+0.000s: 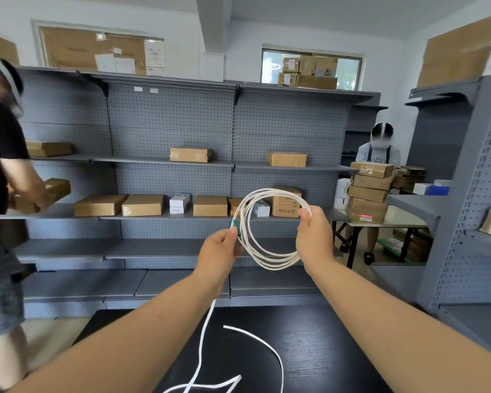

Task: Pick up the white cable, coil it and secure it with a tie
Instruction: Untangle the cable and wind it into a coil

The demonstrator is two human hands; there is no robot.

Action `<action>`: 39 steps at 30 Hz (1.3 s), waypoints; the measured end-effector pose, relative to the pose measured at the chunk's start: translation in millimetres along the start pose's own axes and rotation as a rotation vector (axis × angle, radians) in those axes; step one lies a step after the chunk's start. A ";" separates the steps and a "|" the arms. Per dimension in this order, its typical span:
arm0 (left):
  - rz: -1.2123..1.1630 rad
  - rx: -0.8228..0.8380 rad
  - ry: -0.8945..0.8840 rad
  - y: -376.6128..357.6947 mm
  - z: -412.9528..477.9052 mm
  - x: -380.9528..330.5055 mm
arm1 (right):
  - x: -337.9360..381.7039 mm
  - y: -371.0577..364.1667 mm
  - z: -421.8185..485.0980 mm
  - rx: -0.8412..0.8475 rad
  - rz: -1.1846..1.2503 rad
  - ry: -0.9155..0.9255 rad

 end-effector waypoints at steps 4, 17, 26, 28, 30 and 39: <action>-0.083 -0.071 -0.019 -10.7 -0.5 -7.0 | 1.1 -5.8 -7.2 -0.006 0.053 -0.041; -0.154 -0.086 -0.059 -19.2 -5.4 -10.9 | -1.8 -11.4 -12.3 -0.032 0.136 -0.146; 0.336 -0.038 -0.344 -8.0 -4.1 -19.4 | -6.9 -24.8 -19.8 0.096 0.367 -0.306; 0.431 -0.044 -0.384 -2.3 -1.1 -23.0 | -7.8 -26.0 -21.5 0.171 0.377 -0.313; 0.511 -0.027 -0.411 3.0 2.3 -27.2 | -7.1 -26.5 -21.2 0.238 0.375 -0.326; 0.759 0.144 -0.442 21.6 14.5 -38.0 | 19.5 -11.1 -11.3 0.421 0.236 -0.037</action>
Point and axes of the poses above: each hand's wrist, its own z-axis towards the middle knuckle, its own y-axis out of the back of the hand, x = y × z, the point moved 1 cm from there along z, towards the middle knuckle, and after that the axes turned 7 degrees about -y, right-handed, at the moved point
